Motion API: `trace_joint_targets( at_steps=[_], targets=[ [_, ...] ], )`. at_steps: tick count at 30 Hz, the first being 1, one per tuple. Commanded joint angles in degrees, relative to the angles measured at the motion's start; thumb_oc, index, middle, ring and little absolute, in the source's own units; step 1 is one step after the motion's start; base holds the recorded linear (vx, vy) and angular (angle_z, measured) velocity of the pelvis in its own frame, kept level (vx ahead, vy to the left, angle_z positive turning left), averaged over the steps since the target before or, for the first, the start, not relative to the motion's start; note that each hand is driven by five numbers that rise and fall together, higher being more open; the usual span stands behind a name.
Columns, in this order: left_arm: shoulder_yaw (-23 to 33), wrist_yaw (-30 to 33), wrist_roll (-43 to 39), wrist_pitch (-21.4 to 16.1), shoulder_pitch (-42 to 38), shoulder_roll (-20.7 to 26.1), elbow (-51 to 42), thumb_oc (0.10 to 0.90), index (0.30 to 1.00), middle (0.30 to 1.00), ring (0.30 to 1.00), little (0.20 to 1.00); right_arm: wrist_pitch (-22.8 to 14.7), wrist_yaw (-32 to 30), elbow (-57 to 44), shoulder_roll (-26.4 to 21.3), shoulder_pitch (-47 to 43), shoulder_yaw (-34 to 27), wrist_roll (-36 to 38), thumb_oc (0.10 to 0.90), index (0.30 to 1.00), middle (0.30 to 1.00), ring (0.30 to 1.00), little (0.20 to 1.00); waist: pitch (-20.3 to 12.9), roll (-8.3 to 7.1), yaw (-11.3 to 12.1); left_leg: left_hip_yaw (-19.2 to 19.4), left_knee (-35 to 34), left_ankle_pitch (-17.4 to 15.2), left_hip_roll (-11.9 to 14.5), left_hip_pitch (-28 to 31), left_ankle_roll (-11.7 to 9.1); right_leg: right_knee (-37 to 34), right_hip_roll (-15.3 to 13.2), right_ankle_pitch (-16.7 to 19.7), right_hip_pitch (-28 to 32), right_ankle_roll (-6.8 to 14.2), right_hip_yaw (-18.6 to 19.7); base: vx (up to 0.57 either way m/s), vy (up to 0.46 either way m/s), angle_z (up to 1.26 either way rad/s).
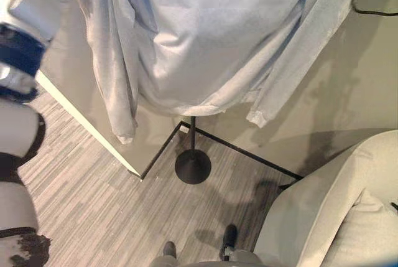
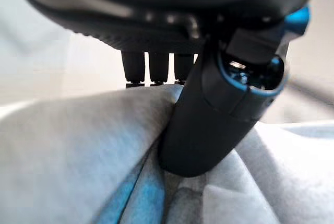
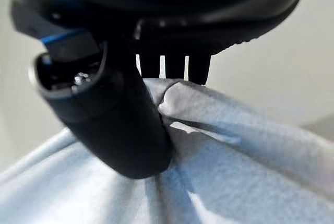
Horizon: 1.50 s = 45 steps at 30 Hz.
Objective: Hang the clothes on the sofa on the clothes rack.
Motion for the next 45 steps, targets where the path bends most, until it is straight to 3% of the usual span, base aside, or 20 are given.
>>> trace_joint_targets(
  at_steps=[1, 7, 18, 28, 29, 30, 31, 32, 38, 45],
  targets=[
    [-1.8, 0.9, 0.2, 1.2, -7.9, 1.9, 6.0, 0.400, 0.300, 0.300, 0.300, 0.300, -1.6, -2.7, 4.0, -0.3, -9.1, 0.3, 0.1, 0.400, 0.300, 0.300, 0.300, 0.300, -0.5, -3.24, 1.8, 2.3, -1.5, -0.4, 3.0, -2.7, -3.7, 0.4, -4.5, -5.6, 4.2, 11.0, -1.4, -0.08, -0.022, 0.01],
    [-1.3, 1.1, 3.2, 2.3, -4.4, 1.2, 10.5, 0.400, 0.300, 0.300, 0.300, 0.300, -1.6, -3.9, 3.3, 2.5, -5.4, -0.9, -1.7, 0.400, 0.300, 0.300, 0.300, 0.300, 2.3, -3.77, 1.8, 1.7, -1.5, 0.7, 3.0, -6.1, -3.5, 0.4, -4.6, -5.0, 0.8, 10.9, -0.8, -0.04, 0.000, -0.01],
    [5.6, 1.1, 3.7, 2.7, 6.4, 3.1, 5.4, 0.400, 0.300, 0.300, 0.300, 0.300, -1.4, -2.1, -3.2, 5.4, 9.6, -7.7, -1.8, 0.400, 0.300, 0.300, 0.300, 0.300, 4.6, -4.11, 2.6, 1.4, -1.5, 0.7, 2.6, -6.1, -3.0, 0.4, -4.8, -5.2, 0.7, 10.3, -0.5, 0.00, 0.002, 0.00],
    [21.4, 1.1, -10.5, -1.1, 23.5, 0.4, -9.1, 0.400, 0.300, 0.300, 0.300, 0.300, -1.8, -0.7, -13.1, 11.4, 27.2, -18.4, 1.7, 0.400, 0.300, 0.300, 0.300, 0.300, 5.7, -3.29, 2.6, 1.1, -1.5, 0.0, 1.9, -5.2, -2.3, 0.4, -5.2, -5.6, 1.6, 9.4, -0.2, 0.01, 0.008, -0.01],
    [23.1, 1.1, -12.2, -1.6, 25.6, -0.7, -10.8, 0.425, 0.338, 0.338, 0.338, 0.338, -2.0, -0.3, -14.5, 12.6, 29.4, -19.7, 3.0, 0.400, 0.300, 0.300, 0.300, 0.300, 5.9, -3.14, 2.7, 1.0, -1.5, -0.3, 1.9, -4.7, -2.3, 0.4, -5.2, -5.7, 2.1, 9.3, -0.1, 0.00, 0.000, 0.00],
    [25.0, 0.4, -14.2, -2.0, 28.0, -1.8, -12.7, 0.585, 0.578, 0.578, 0.578, 0.578, -2.2, 0.1, -16.1, 13.0, 31.6, -20.8, 3.3, 0.400, 0.300, 0.300, 0.300, 0.300, 5.9, -2.96, 2.6, 1.0, -1.5, -0.6, 1.8, -4.4, -2.2, 0.4, -5.2, -5.8, 2.4, 9.2, -0.1, 0.00, 0.000, 0.00],
    [25.0, 0.4, -14.2, -2.0, 28.1, -1.8, -12.7, 0.800, 0.900, 0.900, 0.900, 0.900, -2.2, 0.0, -16.2, 13.0, 31.6, -20.8, 3.2, 0.552, 0.528, 0.528, 0.528, 0.528, 5.7, -3.03, 2.6, 0.9, -1.5, -0.4, 1.7, -4.6, -2.1, 0.4, -5.3, -5.7, 2.2, 9.2, -0.1, 0.00, 0.000, 0.00],
    [25.9, -0.1, -15.9, -2.5, 29.4, -3.1, -13.4, 0.800, 0.900, 0.900, 0.900, 0.900, -2.3, 0.0, -17.0, 13.4, 32.7, -21.4, 3.4, 0.800, 0.900, 0.900, 0.900, 0.900, 5.7, -2.91, 2.5, 0.8, -1.5, -0.5, 1.7, -4.4, -2.1, 0.4, -5.3, -5.8, 2.4, 9.1, -0.1, 0.00, 0.000, 0.00],
    [30.0, -2.7, -18.6, -3.7, 35.2, -4.7, -19.2, 0.800, 0.900, 0.900, 0.900, 0.900, -3.7, 0.9, -23.9, 14.4, 38.8, -26.0, 4.6, 0.800, 0.900, 0.900, 0.900, 0.900, 5.1, -2.27, 2.3, 0.8, -1.5, -1.3, 1.4, -3.2, -1.8, 0.4, -5.7, -6.2, 3.7, 8.9, -0.2, 0.02, 0.006, 0.00],
    [37.1, -3.8, -17.8, -4.7, 43.4, -2.7, -27.5, 0.800, 0.900, 0.900, 0.900, 0.900, -4.6, 1.6, -34.8, 11.1, 48.1, -32.2, 1.2, 0.800, 0.900, 0.900, 0.900, 0.900, 3.5, -1.88, 2.1, 1.1, -1.5, -2.4, 1.1, -1.0, -1.5, 0.4, -6.1, -6.8, 6.1, 8.9, -0.5, 0.03, 0.008, 0.01]
  ],
)
